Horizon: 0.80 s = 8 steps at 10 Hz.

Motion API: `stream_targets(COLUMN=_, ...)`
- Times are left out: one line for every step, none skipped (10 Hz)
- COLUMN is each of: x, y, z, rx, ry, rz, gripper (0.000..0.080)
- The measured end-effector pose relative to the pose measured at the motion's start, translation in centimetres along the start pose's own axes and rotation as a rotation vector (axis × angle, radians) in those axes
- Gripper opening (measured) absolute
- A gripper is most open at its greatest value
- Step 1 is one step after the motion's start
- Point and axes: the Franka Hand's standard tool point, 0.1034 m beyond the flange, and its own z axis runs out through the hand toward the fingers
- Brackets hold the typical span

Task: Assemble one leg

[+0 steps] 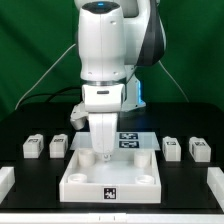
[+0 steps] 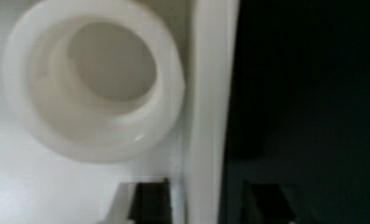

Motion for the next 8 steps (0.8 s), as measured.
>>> stream_targets(x=-0.02, y=0.07, z=-0.03, rx=-0.003, ry=0.000, rz=0.001, gripper=0.0094)
stream_targets(x=-0.03, y=0.17, z=-0.08, rx=-0.008, ry=0.000, rz=0.002, gripper=0.0059)
stream_targets(x=-0.04, y=0.18, z=-0.08, rx=-0.009, ry=0.000, rz=0.002, gripper=0.0059)
stream_targets(x=-0.04, y=0.20, z=-0.09, rx=-0.010, ry=0.000, rz=0.002, gripper=0.0059)
stream_targets(x=-0.04, y=0.21, z=-0.09, rx=-0.010, ry=0.000, rz=0.002, gripper=0.0059)
stream_targets(x=-0.04, y=0.21, z=-0.09, rx=-0.010, ry=0.000, rz=0.002, gripper=0.0059)
stream_targets(x=-0.04, y=0.21, z=-0.09, rx=-0.010, ry=0.000, rz=0.002, gripper=0.0060)
stream_targets(x=-0.04, y=0.21, z=-0.09, rx=-0.010, ry=0.000, rz=0.002, gripper=0.0060)
